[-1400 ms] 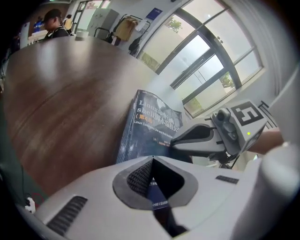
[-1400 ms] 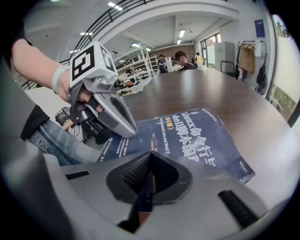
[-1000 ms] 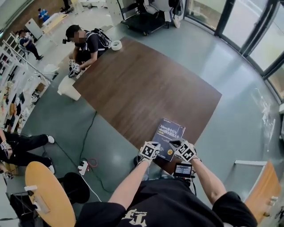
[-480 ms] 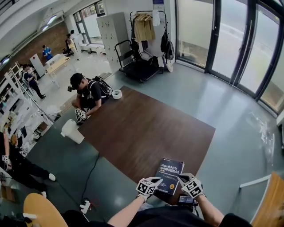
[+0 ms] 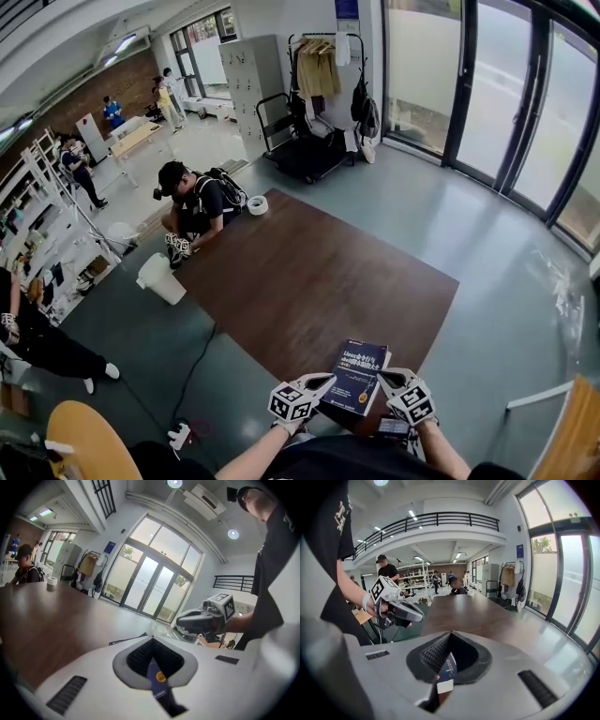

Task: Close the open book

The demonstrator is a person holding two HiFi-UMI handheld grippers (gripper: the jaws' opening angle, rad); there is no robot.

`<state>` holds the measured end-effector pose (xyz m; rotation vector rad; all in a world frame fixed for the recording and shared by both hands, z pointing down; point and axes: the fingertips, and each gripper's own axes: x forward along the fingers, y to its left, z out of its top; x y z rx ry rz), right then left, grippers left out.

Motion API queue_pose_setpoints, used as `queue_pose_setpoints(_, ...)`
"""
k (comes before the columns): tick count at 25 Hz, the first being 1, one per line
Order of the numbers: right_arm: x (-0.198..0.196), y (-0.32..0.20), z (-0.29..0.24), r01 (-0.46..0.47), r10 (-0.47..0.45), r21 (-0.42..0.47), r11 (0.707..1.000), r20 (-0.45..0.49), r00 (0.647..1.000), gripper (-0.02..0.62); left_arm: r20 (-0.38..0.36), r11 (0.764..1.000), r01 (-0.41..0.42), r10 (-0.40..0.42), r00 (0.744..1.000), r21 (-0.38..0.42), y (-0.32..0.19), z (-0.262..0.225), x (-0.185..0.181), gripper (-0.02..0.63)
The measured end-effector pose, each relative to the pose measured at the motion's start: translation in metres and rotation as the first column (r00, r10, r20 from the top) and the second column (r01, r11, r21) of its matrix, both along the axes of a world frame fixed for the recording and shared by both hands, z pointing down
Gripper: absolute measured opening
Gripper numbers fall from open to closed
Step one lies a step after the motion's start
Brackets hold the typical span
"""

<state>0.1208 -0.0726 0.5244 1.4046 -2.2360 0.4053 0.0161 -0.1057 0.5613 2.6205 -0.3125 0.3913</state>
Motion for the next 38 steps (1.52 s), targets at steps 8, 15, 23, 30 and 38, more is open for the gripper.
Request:
queue_pose_setpoints(8,0.004,-0.006,-0.057,0.001,-0.001,0.100,0.995,-0.008,1.000,-0.012,-0.144,0.994,0.097,-0.091,0.985,0.040,-0.015,-0.074,0.002,0.005)
queue_pose_setpoints(15,0.008,-0.006,-0.097,-0.030,0.032,0.166,0.986,-0.009,0.999,-0.012,-0.185,0.987,0.116,-0.094,0.978,0.114,-0.017,-0.122,0.001,0.006)
queue_pose_setpoints(23,-0.002,-0.005,-0.099,-0.001,0.004,0.208,0.978,-0.018,1.000,-0.012,-0.204,0.981,0.141,-0.111,0.973,0.137,-0.018,-0.137,-0.007,0.006)
queue_pose_setpoints(30,-0.004,0.003,-0.100,0.014,-0.005,0.220,0.975,-0.039,0.999,-0.011,-0.212,0.981,0.140,-0.110,0.971,0.133,-0.009,-0.142,-0.003,0.006)
queue_pose_setpoints(38,-0.003,0.010,-0.101,0.011,0.000,0.221,0.975,-0.050,0.999,-0.012,-0.209,0.981,0.138,-0.108,0.972,0.137,-0.002,-0.143,0.000,0.006)
